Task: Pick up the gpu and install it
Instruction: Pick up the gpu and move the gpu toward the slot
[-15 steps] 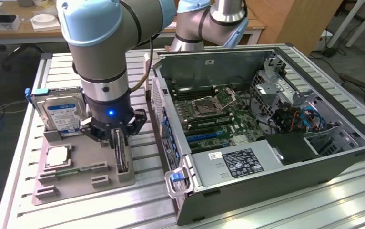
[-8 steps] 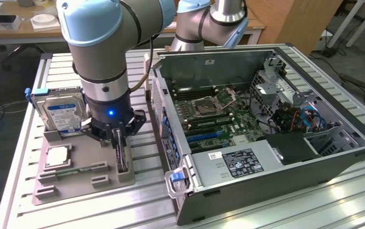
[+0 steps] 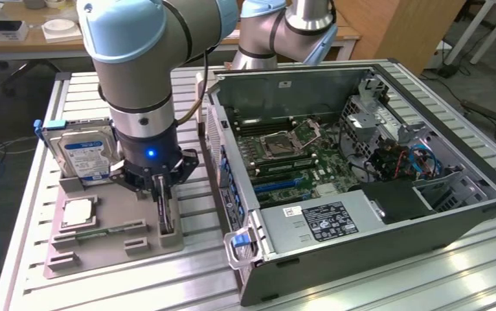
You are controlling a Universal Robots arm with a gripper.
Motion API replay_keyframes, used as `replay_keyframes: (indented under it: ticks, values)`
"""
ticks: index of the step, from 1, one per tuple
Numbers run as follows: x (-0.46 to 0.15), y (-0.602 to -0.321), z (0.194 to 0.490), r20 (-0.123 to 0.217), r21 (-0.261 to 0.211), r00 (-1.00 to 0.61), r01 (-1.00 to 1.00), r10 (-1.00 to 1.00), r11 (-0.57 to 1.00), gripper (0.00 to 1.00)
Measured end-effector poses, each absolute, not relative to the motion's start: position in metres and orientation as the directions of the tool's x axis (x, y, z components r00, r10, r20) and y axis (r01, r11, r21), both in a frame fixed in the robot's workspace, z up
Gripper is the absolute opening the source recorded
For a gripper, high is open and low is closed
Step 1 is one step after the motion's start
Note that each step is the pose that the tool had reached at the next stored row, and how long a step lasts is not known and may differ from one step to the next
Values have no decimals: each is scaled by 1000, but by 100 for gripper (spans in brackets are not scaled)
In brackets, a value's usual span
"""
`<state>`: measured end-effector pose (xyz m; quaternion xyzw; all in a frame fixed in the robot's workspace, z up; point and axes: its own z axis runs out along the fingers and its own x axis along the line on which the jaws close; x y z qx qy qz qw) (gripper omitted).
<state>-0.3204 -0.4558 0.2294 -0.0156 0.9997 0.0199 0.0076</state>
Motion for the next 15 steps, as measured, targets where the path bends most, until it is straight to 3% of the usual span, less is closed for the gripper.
replay_keyframes:
  ticks: [15]
  values:
    - [-320, -456, 229, -16, 39, -1000, -20, -20, 999, 31]
